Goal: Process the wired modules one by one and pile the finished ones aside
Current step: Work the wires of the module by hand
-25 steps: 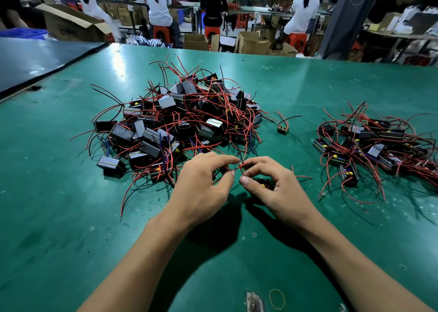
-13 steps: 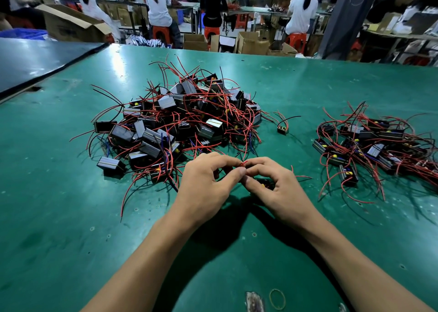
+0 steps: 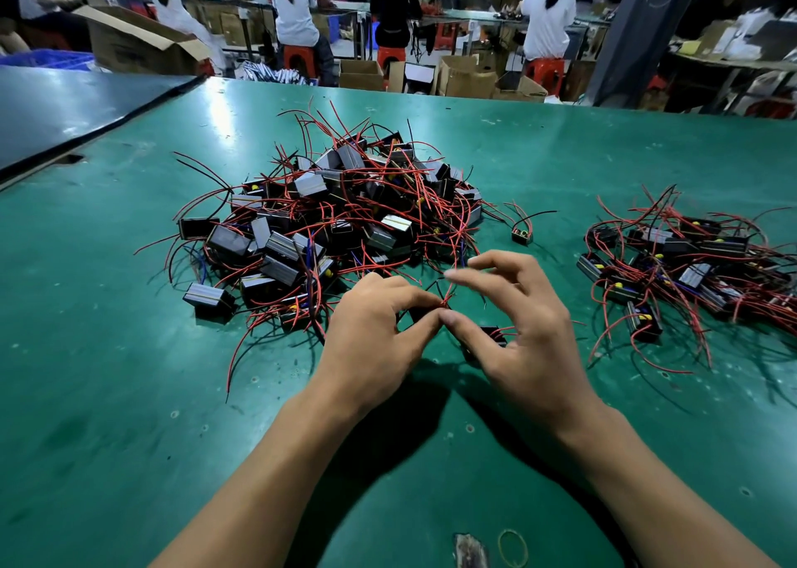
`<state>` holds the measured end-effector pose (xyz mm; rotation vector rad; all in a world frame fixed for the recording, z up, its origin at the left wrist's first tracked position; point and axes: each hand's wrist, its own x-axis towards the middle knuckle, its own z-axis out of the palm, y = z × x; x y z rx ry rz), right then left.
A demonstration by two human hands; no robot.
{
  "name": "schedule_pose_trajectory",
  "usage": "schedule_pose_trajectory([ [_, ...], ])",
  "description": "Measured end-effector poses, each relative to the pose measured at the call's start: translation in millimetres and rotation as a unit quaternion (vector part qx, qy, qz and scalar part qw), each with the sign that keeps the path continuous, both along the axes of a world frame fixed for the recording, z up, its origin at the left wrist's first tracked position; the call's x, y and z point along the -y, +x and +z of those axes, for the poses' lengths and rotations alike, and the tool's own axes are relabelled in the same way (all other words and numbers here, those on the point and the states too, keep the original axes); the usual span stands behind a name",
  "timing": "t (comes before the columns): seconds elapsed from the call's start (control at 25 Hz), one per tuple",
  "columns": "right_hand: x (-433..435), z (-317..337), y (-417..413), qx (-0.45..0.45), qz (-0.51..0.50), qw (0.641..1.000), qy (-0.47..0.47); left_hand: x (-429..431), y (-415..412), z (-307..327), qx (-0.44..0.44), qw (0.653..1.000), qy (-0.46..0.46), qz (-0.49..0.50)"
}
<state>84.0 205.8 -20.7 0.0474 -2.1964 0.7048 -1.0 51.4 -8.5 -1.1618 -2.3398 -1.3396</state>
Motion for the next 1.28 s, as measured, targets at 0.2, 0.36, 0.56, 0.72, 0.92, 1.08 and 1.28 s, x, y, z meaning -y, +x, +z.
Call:
schedule_pose_trajectory([
  [0.2, -3.6, -2.1, -0.5, -0.004, -0.005, 0.999, 0.047, -0.7, -0.4, -3.2, -0.02, 1.0, -0.017, -0.013],
  [0.36, -2.5, -1.0, 0.3, -0.021, -0.034, 0.993, 0.109, -2.3, -0.2, -4.1, -0.019, 1.0, -0.008, -0.013],
  [0.56, -2.0, -0.6, -3.1, -0.002, -0.019, 0.991, 0.133, -3.2, -1.1, -4.6, -0.006, 1.0, 0.001, -0.015],
  [0.72, -4.7, -0.3, -1.9, 0.02, 0.007, 0.995, 0.102, -3.3, -1.1, -4.7, 0.009, 1.0, 0.003, -0.017],
  [0.92, -9.9, 2.6, 1.4, 0.025, 0.014, 0.995, 0.092, -3.5, -1.3, -6.3, 0.008, 1.0, -0.003, -0.015],
  [1.08, -11.4, 1.7, 1.3, 0.002, -0.021, 0.996, 0.089, -3.5, -2.1, -7.4, 0.002, 1.0, 0.003, -0.013],
  [1.28, -8.1, 1.5, 1.3, -0.014, -0.053, 0.997, 0.054, -4.4, -2.3, -6.7, -0.011, 1.0, 0.006, -0.001],
])
